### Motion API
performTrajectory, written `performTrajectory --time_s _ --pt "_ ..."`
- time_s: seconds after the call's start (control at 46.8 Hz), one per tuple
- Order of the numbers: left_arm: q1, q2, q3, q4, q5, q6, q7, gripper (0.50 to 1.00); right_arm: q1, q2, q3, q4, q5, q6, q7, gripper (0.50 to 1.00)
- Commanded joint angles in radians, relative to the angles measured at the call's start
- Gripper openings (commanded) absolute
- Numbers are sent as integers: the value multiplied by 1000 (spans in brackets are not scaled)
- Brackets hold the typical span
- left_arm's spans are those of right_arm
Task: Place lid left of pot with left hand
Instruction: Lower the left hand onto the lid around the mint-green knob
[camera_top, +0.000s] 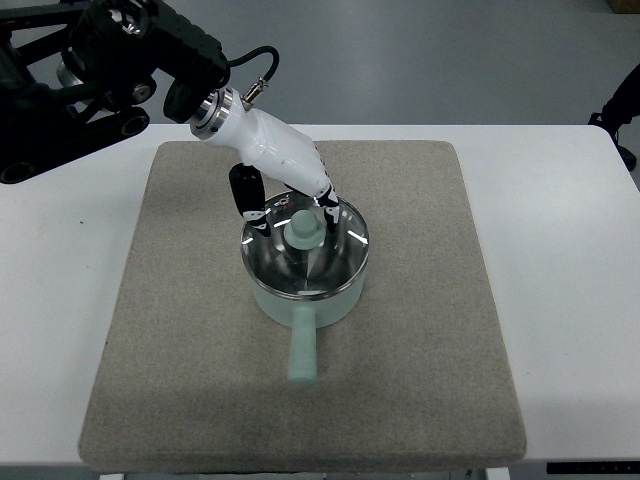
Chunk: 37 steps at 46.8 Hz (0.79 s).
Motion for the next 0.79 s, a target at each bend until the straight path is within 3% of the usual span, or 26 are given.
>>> performTrajectory --time_s 0.0,0.107,0.299,0.406,0.577,0.769 --pt "3 2 -1 -1 -1 0 0 782 0 0 0 -1 0 0 0 924" --pt "8 2 -1 -1 -2 0 0 741 -1 0 0 -1 0 0 0 924" --pt "14 2 -4 -3 -2 0 0 737 0 0 0 1 0 0 0 924" --pt "14 0 -3 -3 -2 0 0 675 0 0 0 -1 0 0 -1 924" --pt "14 2 2 -4 -2 0 0 506 0 0 0 -1 0 0 -1 924" --pt "17 6 -3 -3 -2 0 0 500 -1 0 0 1 0 0 0 924"
